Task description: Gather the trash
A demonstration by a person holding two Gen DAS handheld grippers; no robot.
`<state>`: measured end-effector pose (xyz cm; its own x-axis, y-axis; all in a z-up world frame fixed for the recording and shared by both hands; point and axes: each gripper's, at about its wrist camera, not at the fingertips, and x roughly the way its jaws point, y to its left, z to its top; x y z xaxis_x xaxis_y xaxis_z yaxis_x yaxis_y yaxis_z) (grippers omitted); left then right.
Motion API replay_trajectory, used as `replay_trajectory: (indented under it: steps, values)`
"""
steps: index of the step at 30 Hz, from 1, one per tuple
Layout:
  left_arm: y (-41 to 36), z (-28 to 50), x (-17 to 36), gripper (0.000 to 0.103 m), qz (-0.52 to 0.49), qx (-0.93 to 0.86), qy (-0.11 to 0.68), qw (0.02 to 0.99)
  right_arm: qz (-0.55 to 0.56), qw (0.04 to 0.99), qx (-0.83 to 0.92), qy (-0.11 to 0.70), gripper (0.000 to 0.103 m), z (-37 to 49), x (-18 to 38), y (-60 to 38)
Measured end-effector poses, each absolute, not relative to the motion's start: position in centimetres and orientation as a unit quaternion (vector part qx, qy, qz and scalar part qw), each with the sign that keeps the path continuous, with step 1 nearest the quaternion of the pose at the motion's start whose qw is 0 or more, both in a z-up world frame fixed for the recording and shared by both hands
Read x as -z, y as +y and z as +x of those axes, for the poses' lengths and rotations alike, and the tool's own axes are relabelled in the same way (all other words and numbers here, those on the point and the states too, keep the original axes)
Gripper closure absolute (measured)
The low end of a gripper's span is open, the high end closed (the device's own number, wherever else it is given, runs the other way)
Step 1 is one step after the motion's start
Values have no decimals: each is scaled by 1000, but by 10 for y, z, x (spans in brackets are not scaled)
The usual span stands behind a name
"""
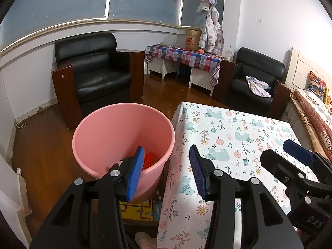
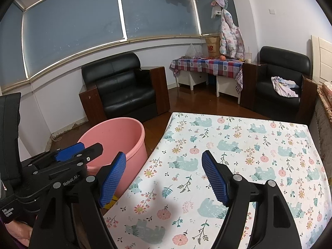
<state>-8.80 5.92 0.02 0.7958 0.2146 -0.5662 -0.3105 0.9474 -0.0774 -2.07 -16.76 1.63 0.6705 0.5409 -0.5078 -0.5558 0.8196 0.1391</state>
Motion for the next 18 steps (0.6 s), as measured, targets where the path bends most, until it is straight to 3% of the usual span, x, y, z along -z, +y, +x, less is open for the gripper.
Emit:
replay_trajectory:
  steps: [18]
  values:
    - [57,-85,3,57,-81,-139,293,942,-10,913,-300,276,29,-22,-23,-170]
